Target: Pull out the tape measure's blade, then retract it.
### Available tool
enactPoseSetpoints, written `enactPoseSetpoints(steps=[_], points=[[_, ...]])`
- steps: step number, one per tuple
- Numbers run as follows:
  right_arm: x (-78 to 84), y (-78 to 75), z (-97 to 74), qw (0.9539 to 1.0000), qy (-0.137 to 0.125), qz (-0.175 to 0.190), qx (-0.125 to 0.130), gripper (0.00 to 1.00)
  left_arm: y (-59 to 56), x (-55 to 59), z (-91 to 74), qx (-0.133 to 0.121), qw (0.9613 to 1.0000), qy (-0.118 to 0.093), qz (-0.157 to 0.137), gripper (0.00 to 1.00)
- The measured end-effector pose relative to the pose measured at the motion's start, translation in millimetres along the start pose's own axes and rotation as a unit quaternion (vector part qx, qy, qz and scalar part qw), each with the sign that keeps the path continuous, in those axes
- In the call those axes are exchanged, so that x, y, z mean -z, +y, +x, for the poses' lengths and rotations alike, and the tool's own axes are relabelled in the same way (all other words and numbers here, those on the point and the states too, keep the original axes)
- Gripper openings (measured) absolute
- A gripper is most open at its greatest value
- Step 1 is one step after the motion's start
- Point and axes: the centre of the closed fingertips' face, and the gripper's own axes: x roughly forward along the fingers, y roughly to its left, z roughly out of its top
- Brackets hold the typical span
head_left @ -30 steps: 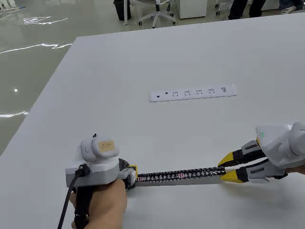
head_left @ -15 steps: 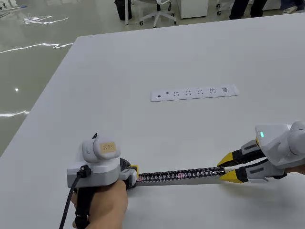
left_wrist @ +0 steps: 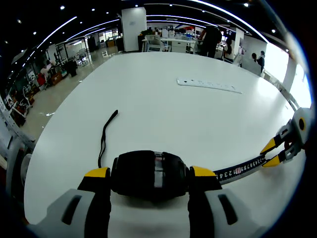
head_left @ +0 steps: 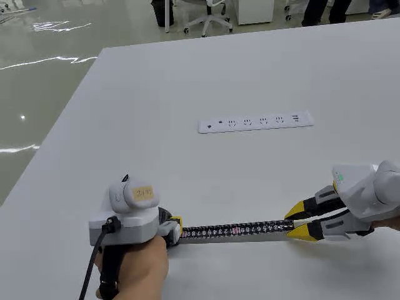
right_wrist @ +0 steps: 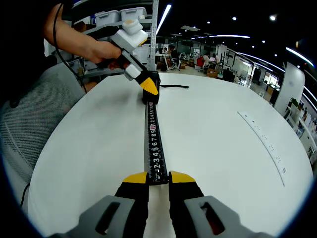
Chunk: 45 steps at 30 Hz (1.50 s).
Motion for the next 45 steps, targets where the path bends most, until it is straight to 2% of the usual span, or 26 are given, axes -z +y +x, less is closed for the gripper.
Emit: enactPoseSetpoints(steps=[45], points=[[-6.5, -2.1, 6.9, 1.0000, -0.006, -0.004, -0.003, 0.15, -0.2, -0.2, -0.5, 0.004, 1.0000, 0.001, -0.001, 0.59]])
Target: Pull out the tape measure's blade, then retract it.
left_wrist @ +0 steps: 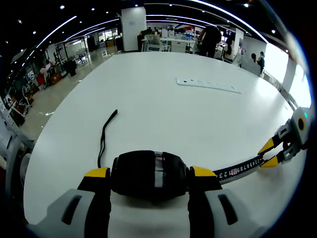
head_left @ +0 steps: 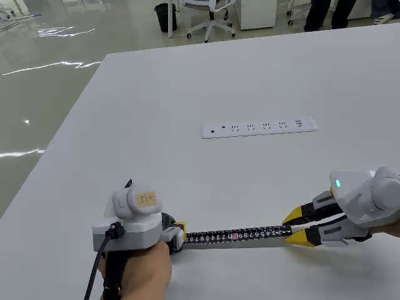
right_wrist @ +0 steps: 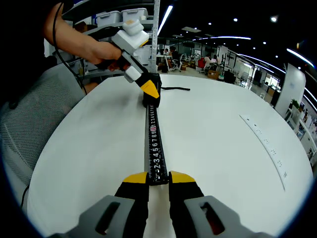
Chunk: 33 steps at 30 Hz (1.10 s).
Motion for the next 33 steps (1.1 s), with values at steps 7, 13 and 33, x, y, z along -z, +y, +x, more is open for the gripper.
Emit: enactPoseSetpoints(steps=[7, 13, 33], points=[[-0.7, -0.3, 1.5, 1.0000, 0.000, 0.000, 0.000, 0.15, -0.2, -0.2, -0.1, 0.000, 1.0000, -0.001, 0.001, 0.59], [-1.7, -0.1, 2.8, 1.0000, 0.000, 0.001, 0.000, 0.15, -0.3, -0.2, -0.4, 0.000, 1.0000, -0.002, 0.001, 0.59], [-6.5, 0.6, 7.8, 1.0000, -0.003, 0.002, 0.000, 0.14, -0.5, -0.3, 0.5, 0.001, 1.0000, -0.002, 0.000, 0.59]])
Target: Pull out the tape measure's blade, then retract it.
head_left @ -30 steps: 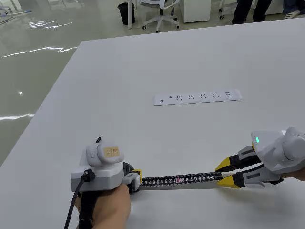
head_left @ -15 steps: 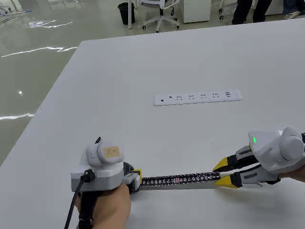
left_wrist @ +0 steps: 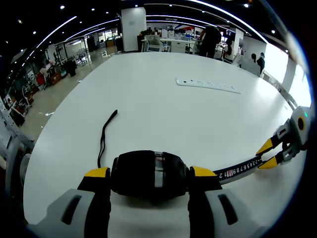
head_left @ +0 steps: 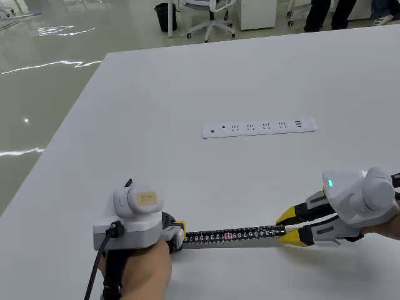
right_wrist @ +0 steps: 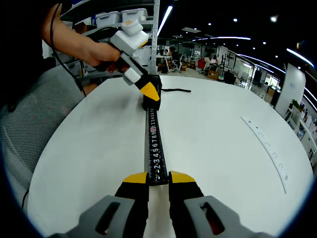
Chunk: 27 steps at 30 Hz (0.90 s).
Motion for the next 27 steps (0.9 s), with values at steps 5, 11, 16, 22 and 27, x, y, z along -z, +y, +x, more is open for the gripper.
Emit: enactPoseSetpoints(steps=[5, 11, 16, 22, 27], points=[[-0.9, 0.2, 1.2, 1.0000, 0.000, -0.001, -0.001, 0.14, 0.1, 0.1, 0.1, 0.000, 1.0000, 0.000, 0.000, 0.59], [-2.0, 0.7, 3.0, 1.0000, -0.001, 0.000, -0.001, 0.14, 0.3, 0.3, 0.2, 0.000, 1.0000, 0.000, 0.000, 0.59], [-2.9, 0.5, 3.9, 1.0000, -0.001, 0.000, -0.001, 0.14, 0.4, 0.4, 0.2, 0.001, 1.0000, 0.000, 0.000, 0.59], [-4.1, 1.0, 5.4, 1.0000, -0.002, 0.000, -0.001, 0.15, 0.5, 0.6, 0.1, 0.001, 1.0000, 0.001, 0.000, 0.59], [-5.2, 1.1, 6.5, 1.0000, -0.001, 0.000, -0.001, 0.15, 0.1, 0.6, -0.2, 0.003, 1.0000, 0.002, 0.000, 0.59]])
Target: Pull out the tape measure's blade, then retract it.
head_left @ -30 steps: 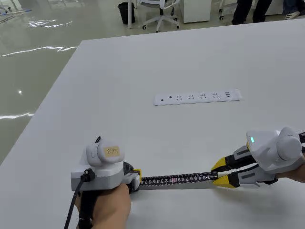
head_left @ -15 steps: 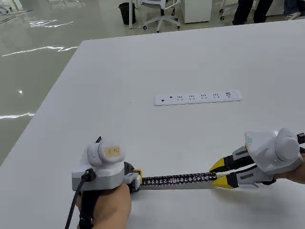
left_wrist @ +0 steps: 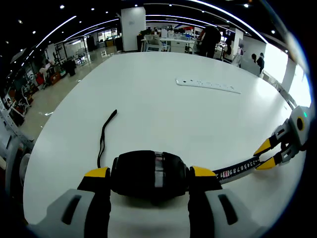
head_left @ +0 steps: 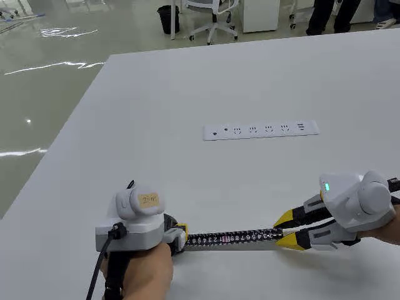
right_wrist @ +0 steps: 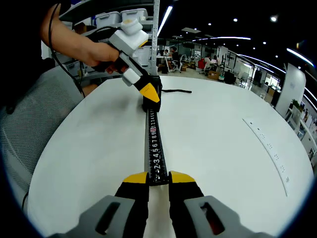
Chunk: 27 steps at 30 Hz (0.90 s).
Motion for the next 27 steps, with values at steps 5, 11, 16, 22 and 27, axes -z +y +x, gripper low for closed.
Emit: enactPoseSetpoints(steps=[5, 11, 16, 22, 27], points=[[-1.6, 0.5, 1.1, 1.0000, -0.001, 0.000, 0.000, 0.15, 0.0, 0.3, -0.2, 0.000, 1.0000, 0.000, 0.000, 0.59], [-2.3, 0.7, 2.3, 1.0000, -0.002, 0.001, 0.000, 0.15, -0.1, 0.3, -0.4, 0.000, 1.0000, 0.000, 0.000, 0.59], [-3.5, 0.9, 3.5, 1.0000, -0.003, 0.001, 0.000, 0.15, -0.2, 0.1, -0.5, 0.000, 1.0000, 0.000, 0.000, 0.59], [-4.6, 0.5, 4.8, 1.0000, -0.003, 0.000, 0.000, 0.15, 0.0, 0.1, -0.6, -0.001, 1.0000, 0.000, 0.000, 0.59], [-5.8, 0.8, 6.0, 1.0000, -0.004, 0.000, -0.001, 0.15, 0.2, 0.2, -0.6, -0.002, 1.0000, 0.004, 0.001, 0.59]])
